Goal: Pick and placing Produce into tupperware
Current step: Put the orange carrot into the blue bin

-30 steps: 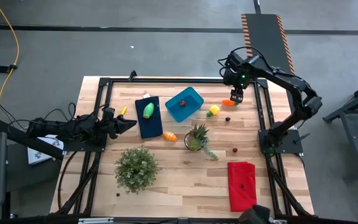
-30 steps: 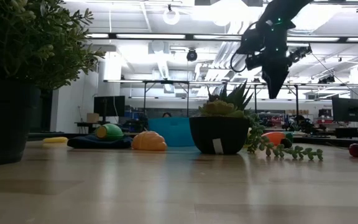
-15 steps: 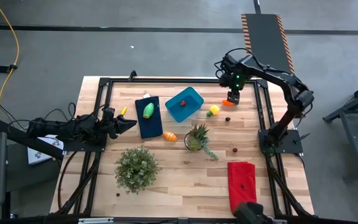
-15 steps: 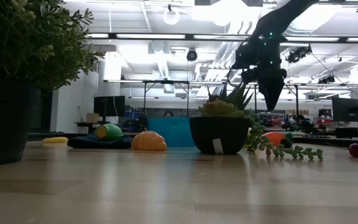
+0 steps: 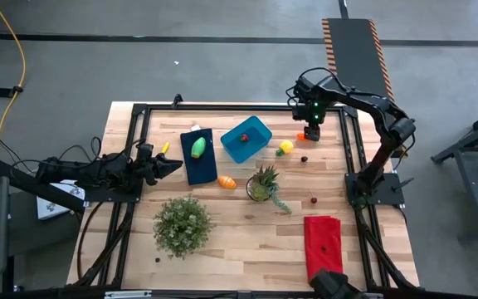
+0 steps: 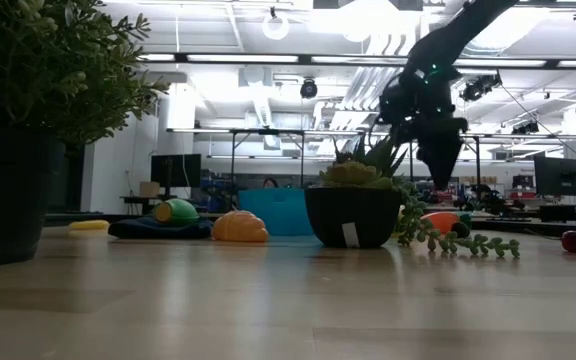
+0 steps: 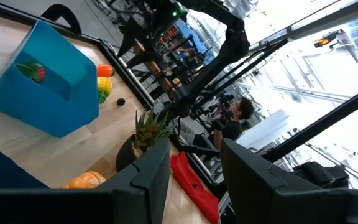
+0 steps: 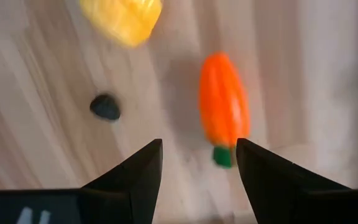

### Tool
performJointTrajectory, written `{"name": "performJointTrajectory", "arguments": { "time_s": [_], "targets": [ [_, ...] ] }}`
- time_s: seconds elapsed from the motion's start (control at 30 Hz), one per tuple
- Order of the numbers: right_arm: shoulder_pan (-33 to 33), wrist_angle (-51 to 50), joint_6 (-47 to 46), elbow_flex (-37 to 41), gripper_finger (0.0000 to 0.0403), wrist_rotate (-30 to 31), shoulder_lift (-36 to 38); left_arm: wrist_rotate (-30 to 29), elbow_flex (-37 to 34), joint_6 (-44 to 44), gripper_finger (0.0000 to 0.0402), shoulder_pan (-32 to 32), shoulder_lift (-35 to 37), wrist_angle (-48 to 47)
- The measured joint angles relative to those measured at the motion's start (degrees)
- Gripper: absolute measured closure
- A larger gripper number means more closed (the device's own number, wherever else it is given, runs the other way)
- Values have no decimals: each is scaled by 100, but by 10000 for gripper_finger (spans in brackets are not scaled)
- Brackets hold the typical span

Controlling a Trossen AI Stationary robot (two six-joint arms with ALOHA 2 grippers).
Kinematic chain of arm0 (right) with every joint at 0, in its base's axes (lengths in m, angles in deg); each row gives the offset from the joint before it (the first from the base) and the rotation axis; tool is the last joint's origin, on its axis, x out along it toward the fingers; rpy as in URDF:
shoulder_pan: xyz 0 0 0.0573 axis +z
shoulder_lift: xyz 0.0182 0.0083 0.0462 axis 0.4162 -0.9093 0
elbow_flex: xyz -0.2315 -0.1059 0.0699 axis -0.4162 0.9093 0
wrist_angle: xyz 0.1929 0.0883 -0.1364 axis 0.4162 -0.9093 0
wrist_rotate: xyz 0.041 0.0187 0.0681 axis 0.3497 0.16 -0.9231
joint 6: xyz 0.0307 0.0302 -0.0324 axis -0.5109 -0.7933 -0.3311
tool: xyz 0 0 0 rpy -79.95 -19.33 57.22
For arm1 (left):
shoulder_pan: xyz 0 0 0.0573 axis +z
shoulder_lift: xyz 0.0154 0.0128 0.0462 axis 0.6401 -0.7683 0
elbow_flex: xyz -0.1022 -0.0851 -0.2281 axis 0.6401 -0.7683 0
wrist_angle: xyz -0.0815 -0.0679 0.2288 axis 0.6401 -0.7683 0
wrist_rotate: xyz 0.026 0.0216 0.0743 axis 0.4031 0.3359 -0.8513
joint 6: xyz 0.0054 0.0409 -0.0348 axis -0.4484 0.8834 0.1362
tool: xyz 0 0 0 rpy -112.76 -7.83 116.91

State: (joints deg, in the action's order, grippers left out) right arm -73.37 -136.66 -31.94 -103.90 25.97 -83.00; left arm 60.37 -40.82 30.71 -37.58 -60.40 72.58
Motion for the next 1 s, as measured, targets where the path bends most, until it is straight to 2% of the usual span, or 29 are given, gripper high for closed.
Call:
{"name": "performJointTrajectory", "arguments": {
  "time_s": [0.3, 1.0],
  "targets": [
    [2, 551, -181, 649, 206, 131, 0, 4, 0, -2, 270, 0, -1, -2],
    [2, 1338, -62, 692, 206, 145, 2, 66, 0, -125, 270, 2, 0, -2]
  ]
}}
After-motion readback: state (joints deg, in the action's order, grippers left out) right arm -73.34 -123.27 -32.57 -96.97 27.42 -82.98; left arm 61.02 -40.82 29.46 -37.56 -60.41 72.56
